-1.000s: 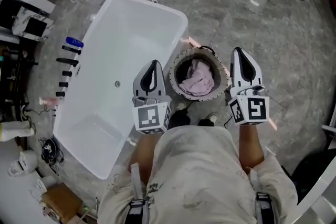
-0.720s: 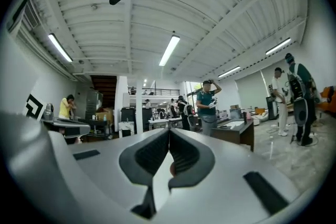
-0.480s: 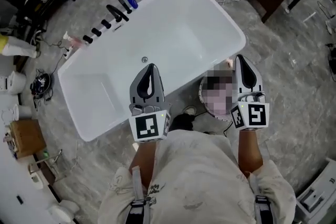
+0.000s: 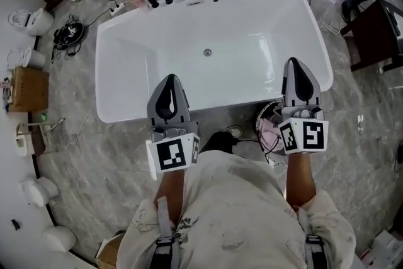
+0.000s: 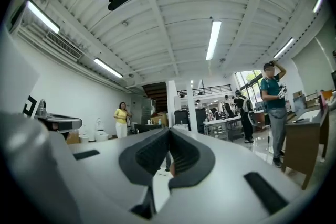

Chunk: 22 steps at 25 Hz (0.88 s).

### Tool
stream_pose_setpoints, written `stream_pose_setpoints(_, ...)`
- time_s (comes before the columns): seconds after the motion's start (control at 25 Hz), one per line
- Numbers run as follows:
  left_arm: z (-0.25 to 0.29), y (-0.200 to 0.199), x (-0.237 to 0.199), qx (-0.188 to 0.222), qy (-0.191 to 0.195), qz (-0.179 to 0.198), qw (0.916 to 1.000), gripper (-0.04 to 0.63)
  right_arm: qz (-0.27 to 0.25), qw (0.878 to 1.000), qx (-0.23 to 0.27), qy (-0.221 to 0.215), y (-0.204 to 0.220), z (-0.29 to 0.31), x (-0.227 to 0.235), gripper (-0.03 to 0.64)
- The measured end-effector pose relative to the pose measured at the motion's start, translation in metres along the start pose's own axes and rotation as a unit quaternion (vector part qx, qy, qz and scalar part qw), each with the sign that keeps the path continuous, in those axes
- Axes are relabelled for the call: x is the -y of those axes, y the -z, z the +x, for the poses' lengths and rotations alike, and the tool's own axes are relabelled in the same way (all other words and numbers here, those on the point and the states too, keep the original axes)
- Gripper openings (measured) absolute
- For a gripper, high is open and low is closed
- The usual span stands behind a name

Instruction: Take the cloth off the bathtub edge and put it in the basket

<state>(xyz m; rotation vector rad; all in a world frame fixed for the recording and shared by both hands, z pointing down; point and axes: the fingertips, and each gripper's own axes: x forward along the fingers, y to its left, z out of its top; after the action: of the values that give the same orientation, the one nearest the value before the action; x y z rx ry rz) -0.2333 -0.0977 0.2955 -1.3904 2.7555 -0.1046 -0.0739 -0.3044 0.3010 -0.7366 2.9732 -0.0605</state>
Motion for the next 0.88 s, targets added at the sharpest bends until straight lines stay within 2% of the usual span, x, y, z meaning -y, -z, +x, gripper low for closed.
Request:
stream_pose_setpoints(0.16,-0.021,0.004,-0.045,0.015,-0.055,-0.020,0.9981,0.003,-0.003,0.999,0.000,-0.044,0.001,0.027,-0.036,-0.011)
stream_pose_setpoints(0.4,-0.042,0.017,-0.091,0.000,-0.106,-0.006,0.9944,0.003,-0.010,0.997,-0.003,-0.075,0.007,0.044,-0.074,-0.011)
stream_pose_setpoints(0.88,-0.039,0.026,-0.101,0.002,-0.077,-0.009,0.9970,0.003,-0.038,0.997,-0.012,-0.061,0.017,0.042,-0.089,-0.012)
